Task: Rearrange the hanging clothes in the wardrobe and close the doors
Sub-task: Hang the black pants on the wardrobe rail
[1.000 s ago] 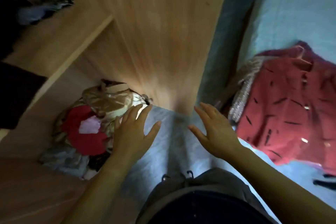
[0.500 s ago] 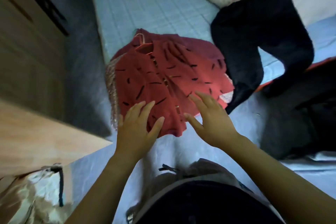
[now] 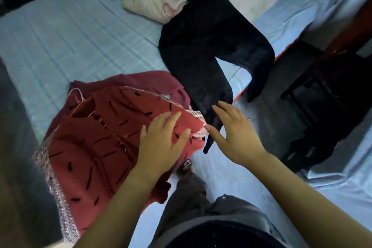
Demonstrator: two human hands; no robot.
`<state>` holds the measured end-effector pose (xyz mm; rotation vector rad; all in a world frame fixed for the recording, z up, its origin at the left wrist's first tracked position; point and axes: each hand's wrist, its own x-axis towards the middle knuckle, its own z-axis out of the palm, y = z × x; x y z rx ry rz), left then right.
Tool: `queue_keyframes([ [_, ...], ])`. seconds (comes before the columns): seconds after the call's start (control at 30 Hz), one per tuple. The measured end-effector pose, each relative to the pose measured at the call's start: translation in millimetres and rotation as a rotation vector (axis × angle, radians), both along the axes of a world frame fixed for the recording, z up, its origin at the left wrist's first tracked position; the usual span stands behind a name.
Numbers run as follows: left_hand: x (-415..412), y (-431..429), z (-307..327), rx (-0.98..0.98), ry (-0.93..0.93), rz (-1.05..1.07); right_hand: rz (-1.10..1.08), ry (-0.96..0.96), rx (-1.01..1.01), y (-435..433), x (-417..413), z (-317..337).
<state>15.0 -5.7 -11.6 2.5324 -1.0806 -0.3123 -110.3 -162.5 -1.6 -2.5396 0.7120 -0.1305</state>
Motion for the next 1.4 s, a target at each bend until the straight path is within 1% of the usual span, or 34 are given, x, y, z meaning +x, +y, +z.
queue_keyframes([
  [0.13, 55, -58, -2, -0.025, -0.002, -0.027, -0.013, 0.007, -0.032, -50, 46, 0],
  [0.37, 163, -153, 13, -0.087, -0.014, -0.085, -0.050, -0.012, -0.104, -141, 137, 26],
  [0.47, 206, -180, 12, -0.069, -0.079, -0.106, -0.062, -0.004, -0.111, -172, 167, 25],
  [0.63, 260, -210, 4, 0.015, -0.100, -0.053, -0.010, 0.044, -0.127, -227, 217, 21],
  [0.8, 305, -243, -13, 0.148, -0.078, 0.058, 0.162, 0.069, -0.125, -308, 290, -4],
  [0.93, 333, -270, -26, 0.180, -0.038, 0.241, 0.327, 0.070, -0.115, -371, 366, -24],
  [1.07, 352, -311, -38, 0.215, 0.019, 0.417, 0.476, 0.116, -0.107, -436, 443, -44],
  [1.23, 378, -370, -57, 0.229, 0.105, 0.569, 0.567, 0.154, -0.201, -515, 536, -83],
  [1.4, 402, -400, -79, 0.254, 0.147, 0.633, 0.625, 0.228, -0.247, -555, 600, -110],
])
